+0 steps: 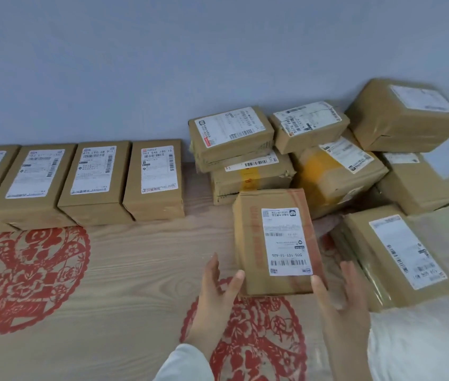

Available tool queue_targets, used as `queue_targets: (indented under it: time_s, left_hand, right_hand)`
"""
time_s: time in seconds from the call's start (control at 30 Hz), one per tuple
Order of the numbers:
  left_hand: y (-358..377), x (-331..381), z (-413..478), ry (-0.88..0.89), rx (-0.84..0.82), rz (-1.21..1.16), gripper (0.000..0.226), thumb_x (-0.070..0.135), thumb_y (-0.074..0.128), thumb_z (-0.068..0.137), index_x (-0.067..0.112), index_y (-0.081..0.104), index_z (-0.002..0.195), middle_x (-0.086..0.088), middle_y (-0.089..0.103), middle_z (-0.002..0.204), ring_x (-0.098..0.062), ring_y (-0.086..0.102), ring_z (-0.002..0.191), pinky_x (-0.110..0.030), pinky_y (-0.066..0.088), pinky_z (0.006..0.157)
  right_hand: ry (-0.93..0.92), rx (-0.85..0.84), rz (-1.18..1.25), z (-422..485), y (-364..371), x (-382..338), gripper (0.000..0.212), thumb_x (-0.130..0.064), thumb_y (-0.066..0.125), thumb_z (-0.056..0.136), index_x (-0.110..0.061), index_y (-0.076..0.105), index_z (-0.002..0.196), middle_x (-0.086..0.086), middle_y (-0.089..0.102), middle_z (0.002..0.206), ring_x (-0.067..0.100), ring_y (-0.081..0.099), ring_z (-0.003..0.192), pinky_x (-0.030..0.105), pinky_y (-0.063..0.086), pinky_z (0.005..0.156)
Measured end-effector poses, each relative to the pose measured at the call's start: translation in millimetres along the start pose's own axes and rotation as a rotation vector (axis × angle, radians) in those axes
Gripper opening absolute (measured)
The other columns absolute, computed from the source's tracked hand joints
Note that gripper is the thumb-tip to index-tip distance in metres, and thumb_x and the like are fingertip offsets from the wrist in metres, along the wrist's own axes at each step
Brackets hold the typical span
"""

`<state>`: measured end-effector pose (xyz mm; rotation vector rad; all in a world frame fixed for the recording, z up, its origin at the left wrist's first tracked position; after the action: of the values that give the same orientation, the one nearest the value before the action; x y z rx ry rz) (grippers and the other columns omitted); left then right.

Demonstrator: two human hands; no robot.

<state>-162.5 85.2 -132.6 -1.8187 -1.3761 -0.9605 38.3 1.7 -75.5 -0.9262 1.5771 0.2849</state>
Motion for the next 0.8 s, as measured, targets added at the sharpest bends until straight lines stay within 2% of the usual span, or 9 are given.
queue_targets:
  time_s: [0.1,0.2,0.27,0.37,0.47,0.53,0.63,0.73,0.8]
  left_hand:
    - [13.3,1.6,4.1,-0.045,0.071,-0.078,0.073,0.036,0.055,0.091,0.022,0.016,0.151,-0.004,0.024,0.156,-0.016,0.028,0.141,-0.027,0.027,0.109]
    - [26.9,0.0,7.2,-0.073,0.111,-0.145,0.089,0.054,0.055,0.077,0.025,0.017,0.152,-0.001,0.028,0.155,-0.018,0.032,0.14,-0.04,0.027,0.115]
    - [32.1,-1.8,7.9,-0.063,0.141,-0.186,0.097,0.059,0.056,0.068,0.026,0.021,0.151,0.001,0.033,0.153,-0.018,0.037,0.137,-0.042,0.028,0.115]
    - [34.6,-8.6,7.8,-0.077,0.176,-0.222,0.101,0.074,0.071,0.059,0.031,0.038,0.143,0.003,0.051,0.14,-0.018,0.051,0.125,-0.045,0.036,0.11]
    - [37.7,-5.3,5.3,-0.038,0.164,-0.224,0.073,0.069,0.068,0.048,0.04,0.058,0.114,0.006,0.067,0.117,-0.017,0.062,0.11,-0.044,0.045,0.101]
    - [43.1,-2.8,2.2,-0.019,0.156,-0.216,0.064,0.064,0.071,0.054,0.039,0.059,0.111,0.006,0.068,0.113,-0.016,0.063,0.107,-0.04,0.047,0.096]
    - [49.0,-6.0,-5.9,-0.013,0.154,-0.223,0.059,0.056,0.07,0.067,0.031,0.058,0.12,0.005,0.068,0.111,-0.015,0.062,0.105,-0.035,0.047,0.089]
    - [57.4,-10.0,-16.8,0.0,0.118,-0.211,0.073,0.074,0.075,0.048,0.038,0.06,0.111,0.012,0.071,0.103,-0.007,0.063,0.101,-0.029,0.046,0.086]
    - [63.0,-12.3,-27.5,-0.004,0.097,-0.203,0.06,0.062,0.077,0.053,0.038,0.059,0.105,0.015,0.07,0.097,-0.004,0.062,0.097,-0.023,0.045,0.077]
  right_hand:
    - [0.109,-0.194,-0.036,31.7,2.7,23.2,0.089,-0.047,0.066,0.075,-0.025,0.023,0.15,-0.006,0.027,0.155,0.016,0.028,0.141,0.032,0.023,0.11]
    - [0.16,-0.37,-0.067,51.9,11.9,37.4,0.092,-0.054,0.063,0.076,-0.024,0.02,0.151,-0.003,0.03,0.154,0.018,0.028,0.141,0.039,0.024,0.114]
    - [0.178,-0.468,-0.077,58.8,20.9,41.0,0.088,-0.054,0.065,0.079,-0.023,0.024,0.15,-0.007,0.039,0.148,0.015,0.035,0.138,0.035,0.028,0.112]
    - [0.156,-0.571,-0.083,62.8,30.9,44.1,0.09,-0.073,0.066,0.065,-0.03,0.044,0.14,-0.02,0.06,0.126,0.0,0.054,0.117,0.032,0.042,0.105]
    - [0.136,-0.575,-0.033,63.2,31.1,44.2,0.056,-0.049,0.069,0.078,-0.032,0.053,0.129,-0.021,0.067,0.111,-0.006,0.06,0.104,0.022,0.048,0.094]
    - [0.138,-0.566,0.004,62.6,26.1,43.0,0.042,-0.035,0.069,0.084,-0.032,0.055,0.123,-0.02,0.069,0.107,-0.007,0.061,0.101,0.011,0.047,0.082]
    - [0.145,-0.561,0.015,59.4,16.1,44.7,0.043,-0.03,0.069,0.085,-0.026,0.056,0.126,-0.018,0.07,0.106,-0.007,0.062,0.099,0.006,0.046,0.076]
    - [0.155,-0.525,0.02,54.1,1.6,51.4,0.055,-0.029,0.071,0.083,-0.018,0.053,0.134,-0.016,0.07,0.108,-0.01,0.062,0.097,0.005,0.046,0.075]
    - [0.128,-0.509,0.012,46.9,-8.8,53.2,0.054,-0.03,0.072,0.082,-0.021,0.054,0.132,-0.02,0.07,0.105,-0.011,0.061,0.096,0.005,0.046,0.076]
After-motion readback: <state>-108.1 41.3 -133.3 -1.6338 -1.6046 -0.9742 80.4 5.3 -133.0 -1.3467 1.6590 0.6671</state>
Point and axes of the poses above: each hand's wrist, its own z-axis towards the middle knuckle, its own y-axis out of the palm, x = y × z, the point moved 8 cm from there along z, towards the middle knuckle
